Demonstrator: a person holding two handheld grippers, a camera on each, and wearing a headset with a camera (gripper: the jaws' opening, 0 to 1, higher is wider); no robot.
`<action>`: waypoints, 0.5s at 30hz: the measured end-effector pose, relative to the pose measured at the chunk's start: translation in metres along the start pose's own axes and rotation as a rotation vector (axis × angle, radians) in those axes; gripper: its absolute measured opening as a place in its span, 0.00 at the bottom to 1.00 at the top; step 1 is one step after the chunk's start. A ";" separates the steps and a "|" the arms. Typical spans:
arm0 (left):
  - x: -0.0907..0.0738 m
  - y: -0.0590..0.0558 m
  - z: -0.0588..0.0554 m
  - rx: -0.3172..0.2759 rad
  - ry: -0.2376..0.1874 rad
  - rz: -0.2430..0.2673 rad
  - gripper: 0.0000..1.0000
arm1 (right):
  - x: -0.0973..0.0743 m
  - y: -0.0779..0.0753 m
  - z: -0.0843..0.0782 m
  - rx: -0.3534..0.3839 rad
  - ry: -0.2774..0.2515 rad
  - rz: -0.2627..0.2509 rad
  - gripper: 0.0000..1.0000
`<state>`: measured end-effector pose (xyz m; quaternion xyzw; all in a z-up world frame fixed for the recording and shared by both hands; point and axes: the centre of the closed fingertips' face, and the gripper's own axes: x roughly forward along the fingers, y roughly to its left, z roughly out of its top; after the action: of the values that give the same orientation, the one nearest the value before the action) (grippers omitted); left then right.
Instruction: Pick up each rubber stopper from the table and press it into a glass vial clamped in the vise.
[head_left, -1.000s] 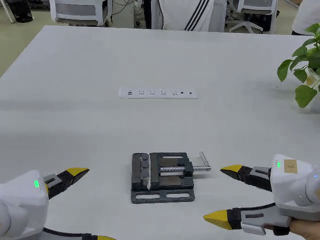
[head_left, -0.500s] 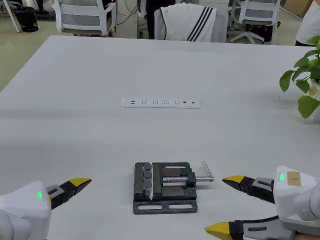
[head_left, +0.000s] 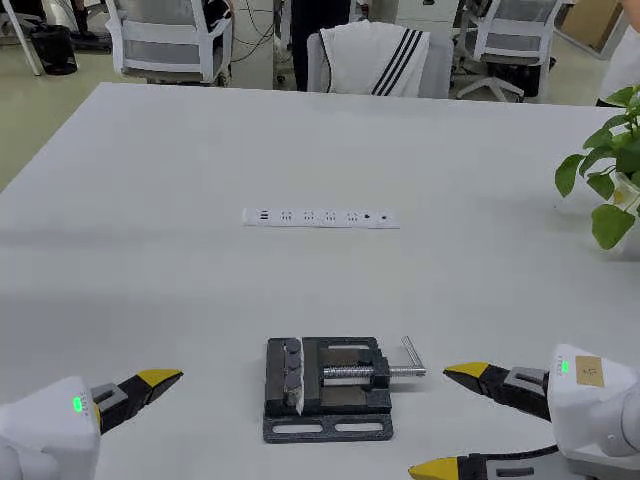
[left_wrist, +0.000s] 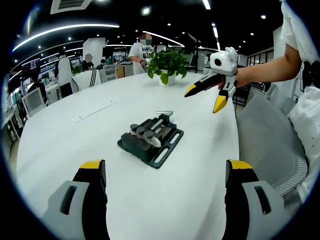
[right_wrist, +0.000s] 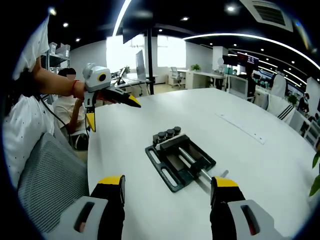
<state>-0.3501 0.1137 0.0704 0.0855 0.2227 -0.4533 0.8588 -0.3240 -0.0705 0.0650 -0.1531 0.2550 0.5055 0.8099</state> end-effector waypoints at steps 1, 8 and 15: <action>0.000 0.000 0.000 -0.002 -0.001 -0.001 0.99 | 0.000 0.000 0.000 -0.001 0.000 0.000 0.67; 0.002 0.000 0.002 -0.001 -0.006 -0.006 0.99 | -0.001 0.000 0.001 0.002 -0.005 0.000 0.67; 0.000 -0.001 0.003 0.000 -0.005 -0.005 0.99 | -0.002 0.000 0.005 -0.005 -0.007 -0.001 0.67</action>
<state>-0.3498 0.1124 0.0726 0.0834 0.2208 -0.4558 0.8582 -0.3234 -0.0692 0.0699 -0.1533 0.2509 0.5064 0.8107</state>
